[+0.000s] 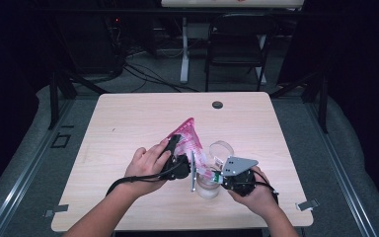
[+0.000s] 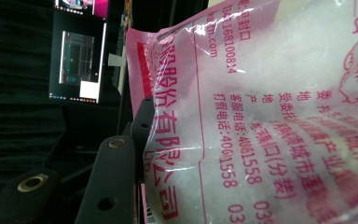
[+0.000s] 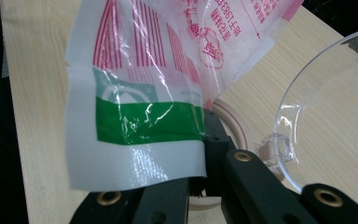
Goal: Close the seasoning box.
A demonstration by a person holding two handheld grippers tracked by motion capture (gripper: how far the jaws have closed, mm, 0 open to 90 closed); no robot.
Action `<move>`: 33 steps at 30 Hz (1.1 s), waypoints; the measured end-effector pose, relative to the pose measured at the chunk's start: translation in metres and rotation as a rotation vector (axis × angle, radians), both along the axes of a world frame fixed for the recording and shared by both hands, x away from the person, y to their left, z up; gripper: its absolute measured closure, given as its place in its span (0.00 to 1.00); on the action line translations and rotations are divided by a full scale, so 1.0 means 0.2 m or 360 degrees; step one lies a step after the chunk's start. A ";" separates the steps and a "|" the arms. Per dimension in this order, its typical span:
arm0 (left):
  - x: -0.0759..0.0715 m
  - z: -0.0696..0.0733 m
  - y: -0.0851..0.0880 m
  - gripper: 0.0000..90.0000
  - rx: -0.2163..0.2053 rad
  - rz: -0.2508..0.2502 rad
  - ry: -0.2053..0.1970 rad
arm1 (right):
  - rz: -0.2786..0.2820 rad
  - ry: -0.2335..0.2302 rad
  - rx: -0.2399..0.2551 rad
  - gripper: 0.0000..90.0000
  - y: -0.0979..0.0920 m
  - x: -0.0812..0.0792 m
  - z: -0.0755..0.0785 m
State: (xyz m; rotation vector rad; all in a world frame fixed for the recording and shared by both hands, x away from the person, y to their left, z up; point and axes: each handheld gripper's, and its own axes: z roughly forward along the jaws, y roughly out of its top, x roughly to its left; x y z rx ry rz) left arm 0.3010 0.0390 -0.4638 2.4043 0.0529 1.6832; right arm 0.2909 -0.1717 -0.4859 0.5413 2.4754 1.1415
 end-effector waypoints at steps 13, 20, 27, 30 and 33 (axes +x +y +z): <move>0.00 0.00 0.00 0.67 -0.0008 -0.0014 -0.0014 | -0.0001 0.0001 -0.0007 1.00 0.00 0.00 0.00; 0.00 0.00 0.00 0.67 -0.0013 -0.0010 -0.0009 | 0.0000 0.0003 -0.0009 1.00 0.00 0.00 0.00; 0.00 0.00 -0.01 0.67 0.0004 -0.0005 0.0002 | -0.0004 0.0016 -0.0003 1.00 0.00 0.01 -0.01; 0.00 0.00 -0.01 0.67 0.0000 -0.0006 0.0001 | -0.0005 0.0015 -0.0002 1.00 0.00 0.01 -0.01; 0.00 0.00 -0.01 0.67 -0.0001 -0.0005 -0.0002 | -0.0006 0.0015 0.0000 1.00 0.00 0.01 -0.01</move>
